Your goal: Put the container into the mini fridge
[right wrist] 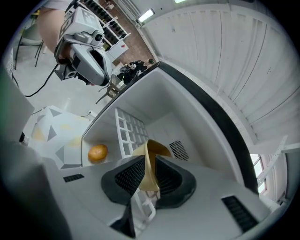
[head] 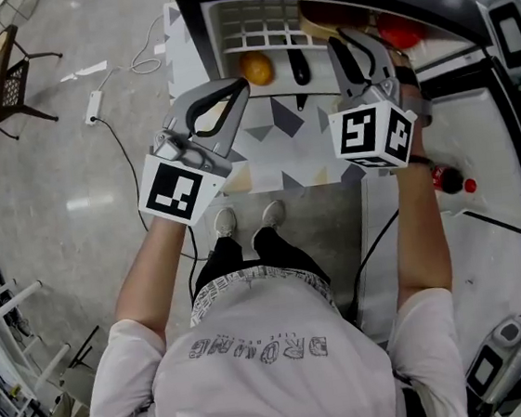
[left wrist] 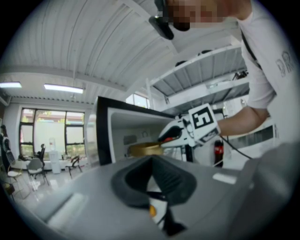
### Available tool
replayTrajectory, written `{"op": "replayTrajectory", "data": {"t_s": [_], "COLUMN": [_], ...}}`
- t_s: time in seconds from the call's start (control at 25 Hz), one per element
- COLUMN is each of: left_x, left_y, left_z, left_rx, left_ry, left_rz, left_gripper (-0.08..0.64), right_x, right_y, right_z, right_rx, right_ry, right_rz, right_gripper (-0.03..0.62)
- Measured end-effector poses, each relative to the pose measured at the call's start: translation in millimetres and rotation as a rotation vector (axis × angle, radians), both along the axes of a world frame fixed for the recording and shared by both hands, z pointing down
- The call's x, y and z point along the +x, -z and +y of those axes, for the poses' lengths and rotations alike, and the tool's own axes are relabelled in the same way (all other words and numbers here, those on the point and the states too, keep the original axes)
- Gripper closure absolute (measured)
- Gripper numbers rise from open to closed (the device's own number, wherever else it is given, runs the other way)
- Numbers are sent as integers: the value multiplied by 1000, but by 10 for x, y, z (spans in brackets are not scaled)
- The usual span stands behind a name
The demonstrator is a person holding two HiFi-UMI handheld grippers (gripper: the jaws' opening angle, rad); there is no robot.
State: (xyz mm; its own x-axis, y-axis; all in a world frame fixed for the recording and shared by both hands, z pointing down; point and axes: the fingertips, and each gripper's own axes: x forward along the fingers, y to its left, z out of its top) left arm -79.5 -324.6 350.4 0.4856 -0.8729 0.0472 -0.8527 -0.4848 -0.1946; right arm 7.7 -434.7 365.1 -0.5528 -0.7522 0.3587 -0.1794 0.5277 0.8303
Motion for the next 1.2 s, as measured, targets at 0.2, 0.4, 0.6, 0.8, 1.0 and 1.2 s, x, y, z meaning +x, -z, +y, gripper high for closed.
{"op": "replayTrajectory", "data": {"t_s": [0.2, 0.4, 0.6, 0.8, 1.0, 1.2], "left_x": [12, 47, 104, 163, 204, 214], "left_y": [76, 149, 215, 296, 366, 413], "left_z": [77, 179, 303, 436, 595, 731], "left_rx": [10, 21, 32, 46, 59, 61], "left_ry": [-13, -33, -61, -91, -115, -132], "left_rz": [-8, -19, -34, -52, -63, -63], "left_gripper": [554, 554, 554, 554, 554, 554], "right_x": [58, 146, 246, 360, 440, 503], "right_y": [106, 217, 327, 434, 513, 513], "right_z": [101, 248, 444, 648, 899, 1159], "right_rx": [-7, -3, -5, 11, 2, -24], "right_ry": [-22, -49, -74, -105, -126, -146], "right_rz": [-49, -89, -136, -178, -233, -288], "right_gripper": [543, 561, 578, 589, 590, 591]}}
